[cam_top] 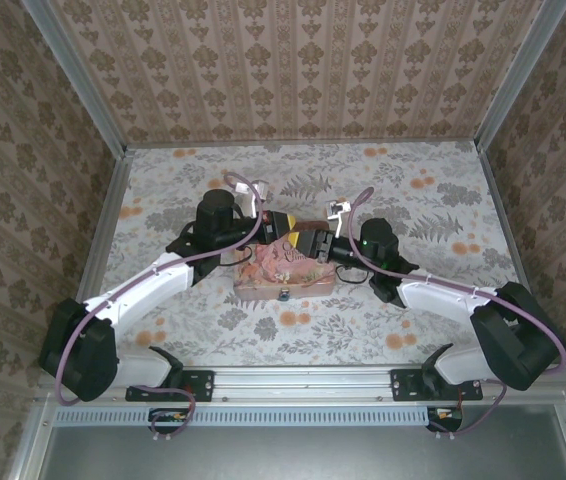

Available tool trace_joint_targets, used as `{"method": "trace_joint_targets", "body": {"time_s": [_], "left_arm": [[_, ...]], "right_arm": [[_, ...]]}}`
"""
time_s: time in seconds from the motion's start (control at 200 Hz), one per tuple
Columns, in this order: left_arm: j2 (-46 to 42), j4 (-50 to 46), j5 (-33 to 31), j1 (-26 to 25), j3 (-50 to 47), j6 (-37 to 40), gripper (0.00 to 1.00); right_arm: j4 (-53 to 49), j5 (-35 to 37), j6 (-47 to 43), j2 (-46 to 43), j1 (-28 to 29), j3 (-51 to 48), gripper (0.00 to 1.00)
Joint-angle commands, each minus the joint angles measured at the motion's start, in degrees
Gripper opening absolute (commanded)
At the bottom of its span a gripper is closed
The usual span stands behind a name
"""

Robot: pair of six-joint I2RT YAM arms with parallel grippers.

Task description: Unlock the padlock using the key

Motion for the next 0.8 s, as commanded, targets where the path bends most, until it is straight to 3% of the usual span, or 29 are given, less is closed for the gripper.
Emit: {"method": "trace_joint_targets", "body": {"time_s": [0.0, 0.38, 0.565, 0.64, 0.73, 0.79], "left_arm": [[-1.6, 2.2, 0.8, 0.3, -0.1, -1.0, 0.0], [-1.5, 2.7, 0.2, -0.1, -0.4, -1.5, 0.0], [-1.1, 2.7, -0.1, -0.4, -0.5, -2.0, 0.0], [-1.2, 1.9, -1.4, -0.4, -0.4, -2.7, 0.0], [-2.4, -0.8, -4.2, 0.4, -0.5, -4.5, 0.22], [-3.9, -3.9, -6.0, 1.4, -0.5, -6.1, 0.42]], "right_arm": [[2.6, -1.1, 0.6, 0.7, 0.4, 1.6, 0.39], [3.4, -1.4, 1.2, 3.7, 0.5, 2.4, 0.23], [3.2, -0.9, 1.3, 3.6, 0.5, 2.0, 0.0], [1.8, -0.4, 0.9, 3.1, 0.5, 1.9, 0.0], [-1.8, 1.0, -0.7, 1.9, 0.5, 1.6, 0.0], [-6.0, 2.3, -3.1, 0.0, 0.5, 1.4, 0.0]]}}
